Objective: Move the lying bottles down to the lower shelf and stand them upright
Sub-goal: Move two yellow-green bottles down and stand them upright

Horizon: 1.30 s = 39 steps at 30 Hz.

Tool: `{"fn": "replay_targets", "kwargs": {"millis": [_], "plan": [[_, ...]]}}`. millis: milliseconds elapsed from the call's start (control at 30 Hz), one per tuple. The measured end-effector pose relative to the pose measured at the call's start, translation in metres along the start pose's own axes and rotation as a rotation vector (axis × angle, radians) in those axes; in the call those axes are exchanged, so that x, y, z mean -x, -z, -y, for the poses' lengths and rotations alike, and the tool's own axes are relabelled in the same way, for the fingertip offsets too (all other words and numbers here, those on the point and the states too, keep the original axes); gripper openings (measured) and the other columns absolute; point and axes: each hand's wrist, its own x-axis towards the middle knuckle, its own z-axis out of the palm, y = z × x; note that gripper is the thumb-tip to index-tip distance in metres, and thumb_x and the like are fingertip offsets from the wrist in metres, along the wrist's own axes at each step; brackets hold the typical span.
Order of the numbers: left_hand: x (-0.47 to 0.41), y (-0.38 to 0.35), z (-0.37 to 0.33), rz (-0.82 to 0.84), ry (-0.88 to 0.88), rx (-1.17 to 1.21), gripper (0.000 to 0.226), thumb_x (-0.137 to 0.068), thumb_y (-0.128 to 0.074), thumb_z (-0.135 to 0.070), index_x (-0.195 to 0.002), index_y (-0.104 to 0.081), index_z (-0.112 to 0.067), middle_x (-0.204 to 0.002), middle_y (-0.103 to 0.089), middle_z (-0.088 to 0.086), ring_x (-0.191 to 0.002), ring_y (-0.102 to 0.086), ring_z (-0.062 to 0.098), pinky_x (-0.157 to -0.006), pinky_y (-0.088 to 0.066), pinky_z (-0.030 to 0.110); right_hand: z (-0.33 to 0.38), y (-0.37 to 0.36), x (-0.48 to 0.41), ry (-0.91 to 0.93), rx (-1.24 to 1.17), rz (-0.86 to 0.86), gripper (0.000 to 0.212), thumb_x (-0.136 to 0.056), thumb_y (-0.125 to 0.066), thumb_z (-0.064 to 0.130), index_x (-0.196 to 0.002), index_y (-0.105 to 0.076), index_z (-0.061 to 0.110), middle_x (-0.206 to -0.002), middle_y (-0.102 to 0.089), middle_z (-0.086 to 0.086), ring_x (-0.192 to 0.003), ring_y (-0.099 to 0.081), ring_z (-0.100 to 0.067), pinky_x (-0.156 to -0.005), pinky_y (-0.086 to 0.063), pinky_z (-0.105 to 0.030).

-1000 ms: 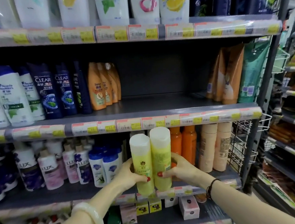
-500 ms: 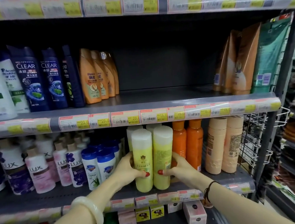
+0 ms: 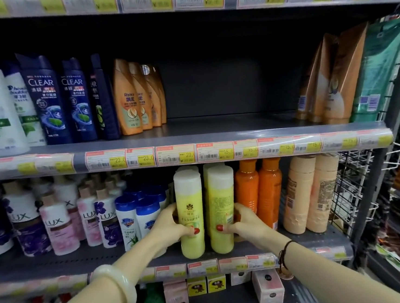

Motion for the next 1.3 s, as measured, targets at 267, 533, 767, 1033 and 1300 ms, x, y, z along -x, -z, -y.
{"fn": "replay_targets", "kwargs": {"millis": [267,533,767,1033,1300], "plan": [[-0.003,-0.001,-0.004,0.016,0.022,0.0,0.075,-0.071,-0.075,0.003,-0.135,-0.042,-0.017,-0.133,-0.057,0.009,-0.124,-0.053,0.028,-0.099,-0.048,0.052,0.003,-0.01,-0.005,-0.009,-0.017,-0.014,0.051,-0.078,-0.072,0.003,-0.121,-0.048,0.014,-0.114,-0.064,-0.003,-0.11,-0.06,-0.024,-0.09,-0.053,-0.049],[-0.017,0.001,0.0,0.026,0.045,0.035,0.074,-0.072,-0.075,0.002,-0.134,-0.042,-0.018,-0.132,-0.058,0.008,-0.122,-0.054,0.028,-0.097,-0.049,0.053,-0.005,-0.014,-0.01,-0.015,0.014,-0.043,0.058,-0.075,-0.073,0.002,-0.124,-0.043,0.012,-0.114,-0.061,-0.002,-0.113,-0.059,-0.024,-0.096,-0.052,-0.047],[-0.021,-0.005,0.009,0.004,0.023,-0.071,0.077,-0.07,-0.078,-0.002,-0.136,-0.04,-0.016,-0.132,-0.058,0.008,-0.123,-0.054,0.026,-0.102,-0.047,0.047,-0.008,-0.012,-0.01,-0.011,0.026,0.004,0.058,-0.076,-0.073,0.004,-0.124,-0.042,0.016,-0.109,-0.06,0.008,-0.114,-0.059,-0.021,-0.098,-0.051,-0.047],[-0.029,-0.005,0.019,0.029,0.089,0.059,0.076,-0.066,-0.079,-0.001,-0.133,-0.047,-0.013,-0.127,-0.063,0.008,-0.118,-0.058,0.026,-0.102,-0.047,0.051,-0.01,-0.01,-0.01,-0.026,0.019,0.008,0.062,-0.076,-0.074,0.008,-0.129,-0.041,0.013,-0.125,-0.059,-0.003,-0.115,-0.058,-0.02,-0.099,-0.049,-0.046],[-0.019,-0.006,0.014,0.079,0.073,0.157,0.073,-0.066,-0.076,0.007,-0.126,-0.043,-0.019,-0.122,-0.059,0.0,-0.118,-0.054,0.022,-0.101,-0.044,0.043,0.011,-0.003,-0.001,-0.097,0.163,0.007,0.084,-0.076,-0.076,0.018,-0.142,-0.024,0.012,-0.138,-0.049,-0.006,-0.126,-0.048,-0.025,-0.089,-0.046,-0.037]]}}
